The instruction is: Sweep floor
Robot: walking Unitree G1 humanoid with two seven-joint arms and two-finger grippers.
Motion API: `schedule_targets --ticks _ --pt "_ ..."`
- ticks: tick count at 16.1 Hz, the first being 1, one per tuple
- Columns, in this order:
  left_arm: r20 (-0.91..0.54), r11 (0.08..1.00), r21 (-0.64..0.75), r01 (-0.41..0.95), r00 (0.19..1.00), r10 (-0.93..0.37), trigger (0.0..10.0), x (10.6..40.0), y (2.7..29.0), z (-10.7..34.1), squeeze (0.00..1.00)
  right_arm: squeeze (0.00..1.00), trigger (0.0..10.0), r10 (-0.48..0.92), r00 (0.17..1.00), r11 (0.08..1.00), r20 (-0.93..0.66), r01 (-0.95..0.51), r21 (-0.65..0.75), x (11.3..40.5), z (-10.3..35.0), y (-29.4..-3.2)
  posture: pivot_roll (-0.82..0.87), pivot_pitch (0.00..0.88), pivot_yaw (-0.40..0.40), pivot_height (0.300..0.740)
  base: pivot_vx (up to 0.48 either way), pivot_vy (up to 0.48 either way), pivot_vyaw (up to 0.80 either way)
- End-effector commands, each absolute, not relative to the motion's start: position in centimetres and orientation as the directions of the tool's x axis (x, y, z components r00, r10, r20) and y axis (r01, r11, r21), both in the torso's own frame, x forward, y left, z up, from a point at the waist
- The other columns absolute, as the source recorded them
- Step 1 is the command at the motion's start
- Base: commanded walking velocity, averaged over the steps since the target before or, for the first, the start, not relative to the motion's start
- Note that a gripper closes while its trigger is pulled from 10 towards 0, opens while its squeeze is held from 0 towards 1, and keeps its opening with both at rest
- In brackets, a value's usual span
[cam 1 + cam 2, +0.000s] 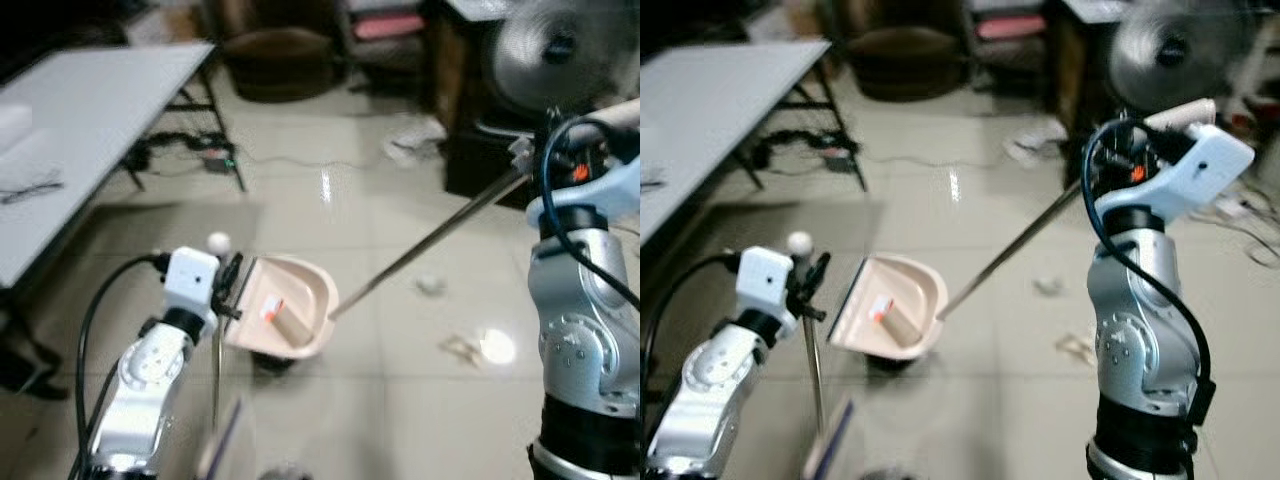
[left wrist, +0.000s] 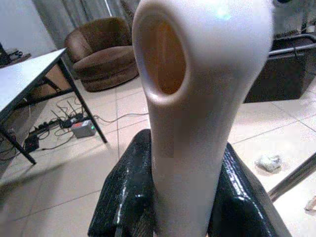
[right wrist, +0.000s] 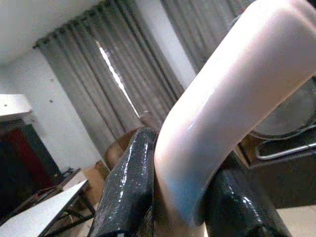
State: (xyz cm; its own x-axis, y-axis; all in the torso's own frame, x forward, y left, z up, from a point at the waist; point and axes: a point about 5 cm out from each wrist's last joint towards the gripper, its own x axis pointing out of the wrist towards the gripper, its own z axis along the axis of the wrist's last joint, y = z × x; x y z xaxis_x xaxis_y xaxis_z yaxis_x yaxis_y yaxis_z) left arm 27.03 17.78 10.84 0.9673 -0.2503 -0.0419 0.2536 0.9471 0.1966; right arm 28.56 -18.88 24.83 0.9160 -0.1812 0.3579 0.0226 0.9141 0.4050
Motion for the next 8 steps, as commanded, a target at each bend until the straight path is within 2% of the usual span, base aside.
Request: schedule_targets --ticks 1,8 --pt "-0.027 0.947 0.227 0.229 0.973 -0.229 10.0 27.15 18.25 11.46 0.00 0.00 10.0 -0.162 0.907 0.906 0.390 -0.019 0.422 28.58 25.57 -18.22 -0.03 0.038 0.112 0.740 0.319 0.000 0.80" --pt "-0.038 0.945 0.226 0.237 0.971 -0.234 10.0 27.08 18.04 11.25 0.00 0.00 10.0 -0.172 0.906 0.907 0.385 -0.007 0.421 28.55 25.33 -18.57 -0.03 0.040 0.111 0.740 0.329 0.000 0.80"
